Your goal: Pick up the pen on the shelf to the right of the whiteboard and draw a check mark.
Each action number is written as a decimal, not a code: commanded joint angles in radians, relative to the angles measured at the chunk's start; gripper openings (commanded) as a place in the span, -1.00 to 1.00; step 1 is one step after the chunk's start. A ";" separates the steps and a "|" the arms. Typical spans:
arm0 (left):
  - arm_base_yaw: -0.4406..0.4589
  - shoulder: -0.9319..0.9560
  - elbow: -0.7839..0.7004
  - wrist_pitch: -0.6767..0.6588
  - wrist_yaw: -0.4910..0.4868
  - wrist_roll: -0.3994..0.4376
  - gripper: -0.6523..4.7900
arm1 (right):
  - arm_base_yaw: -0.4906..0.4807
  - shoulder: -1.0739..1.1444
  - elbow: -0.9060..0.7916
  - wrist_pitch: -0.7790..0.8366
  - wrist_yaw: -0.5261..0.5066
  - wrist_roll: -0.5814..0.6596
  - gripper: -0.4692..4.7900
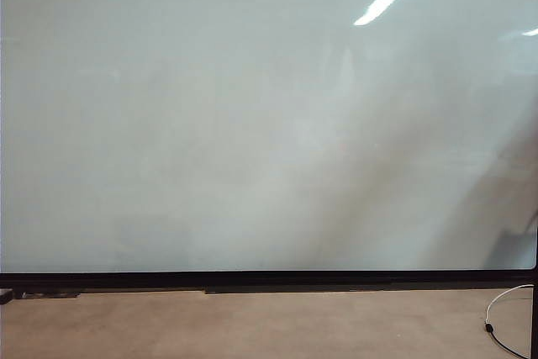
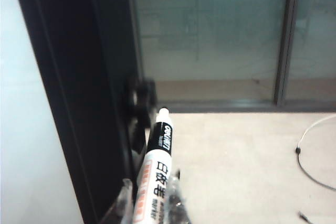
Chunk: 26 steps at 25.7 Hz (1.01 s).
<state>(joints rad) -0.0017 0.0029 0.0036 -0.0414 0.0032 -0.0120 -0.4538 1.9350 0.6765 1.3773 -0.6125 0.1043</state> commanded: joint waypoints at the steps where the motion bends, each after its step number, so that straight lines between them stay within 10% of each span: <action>1: 0.000 0.000 0.003 0.013 0.000 0.004 -0.78 | -0.012 -0.032 0.000 0.020 -0.002 0.000 -0.84; 26: 0.000 0.000 0.003 0.013 0.000 0.004 -0.78 | 0.058 -0.592 -0.281 -0.327 0.435 -0.011 -0.84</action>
<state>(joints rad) -0.0017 0.0029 0.0036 -0.0414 0.0032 -0.0124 -0.4019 1.3674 0.4011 1.0821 -0.1852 0.0967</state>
